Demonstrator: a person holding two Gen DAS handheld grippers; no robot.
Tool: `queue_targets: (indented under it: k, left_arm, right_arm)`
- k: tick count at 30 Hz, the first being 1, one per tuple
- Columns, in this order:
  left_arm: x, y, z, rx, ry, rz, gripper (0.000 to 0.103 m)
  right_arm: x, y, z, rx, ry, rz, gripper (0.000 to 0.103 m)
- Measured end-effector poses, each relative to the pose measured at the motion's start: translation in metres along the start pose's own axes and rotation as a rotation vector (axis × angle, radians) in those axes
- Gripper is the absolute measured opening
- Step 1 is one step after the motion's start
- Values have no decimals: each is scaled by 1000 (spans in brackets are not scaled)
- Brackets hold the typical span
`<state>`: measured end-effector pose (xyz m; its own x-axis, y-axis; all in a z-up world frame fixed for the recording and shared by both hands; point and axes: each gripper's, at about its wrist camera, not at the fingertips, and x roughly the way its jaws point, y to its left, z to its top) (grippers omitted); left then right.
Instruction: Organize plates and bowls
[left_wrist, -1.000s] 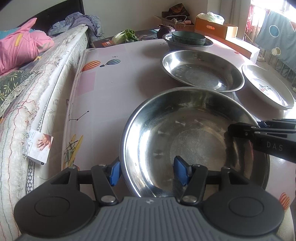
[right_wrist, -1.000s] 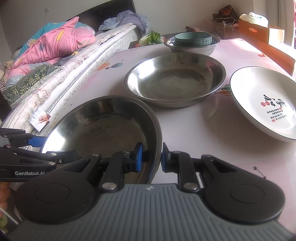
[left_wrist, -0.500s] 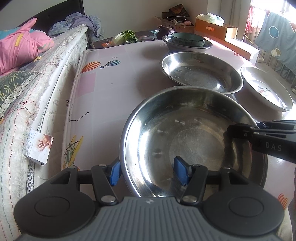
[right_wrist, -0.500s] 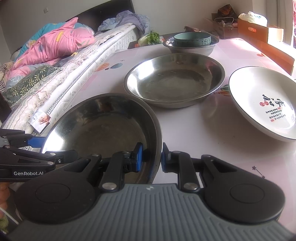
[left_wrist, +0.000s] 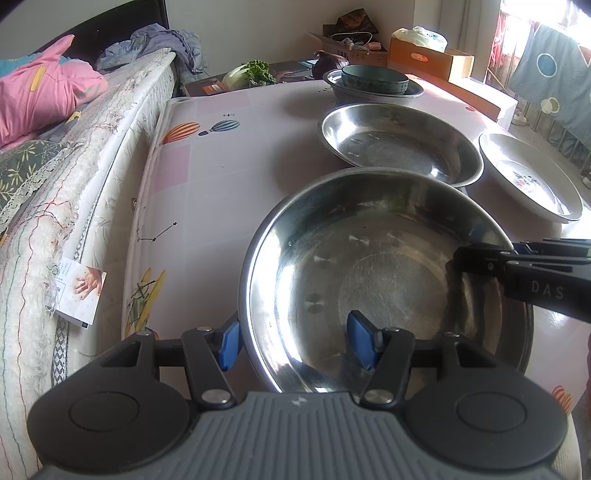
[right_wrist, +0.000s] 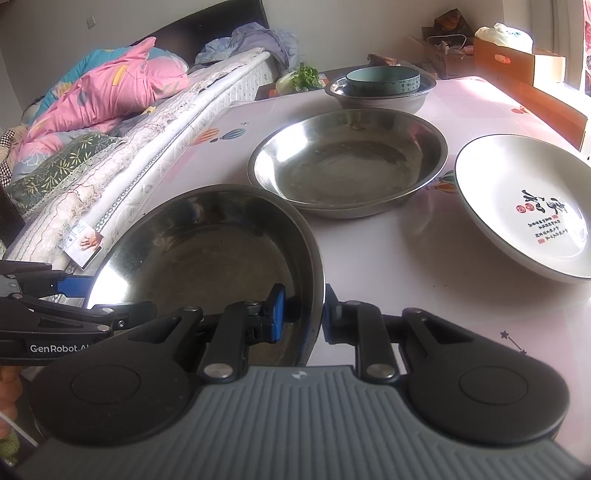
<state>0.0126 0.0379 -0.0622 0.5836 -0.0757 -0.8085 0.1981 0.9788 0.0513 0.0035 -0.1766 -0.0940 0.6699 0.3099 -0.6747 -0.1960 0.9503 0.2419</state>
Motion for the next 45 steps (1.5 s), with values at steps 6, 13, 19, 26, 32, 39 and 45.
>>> queue_targets:
  k: [6, 13, 19, 26, 32, 39, 45]
  left_arm:
    - [0, 0, 0, 0, 0, 0, 60]
    - [-1, -1, 1, 1, -2, -1, 60]
    - [-7, -4, 1, 0, -9, -2, 60]
    - [-11, -3, 1, -3, -21, -5, 60]
    - [-16, -3, 3, -4, -36, -14, 60]
    - [-21, -5, 6, -3, -48, -26, 60]
    - [-25, -5, 9, -6, -59, -30, 60]
  right_arm:
    - [0, 0, 0, -1, 0, 0, 20]
    - [-1, 0, 1, 2, -1, 0, 21]
    - [-3, 0, 3, 3, -4, 0, 21]
    - [-10, 1, 5, 7, -13, 1, 21]
    - [-15, 2, 5, 10, -23, -1, 21]
    - [-23, 1, 9, 18, -38, -8, 21]
    - [-27, 0, 11, 18, -45, -9, 21]
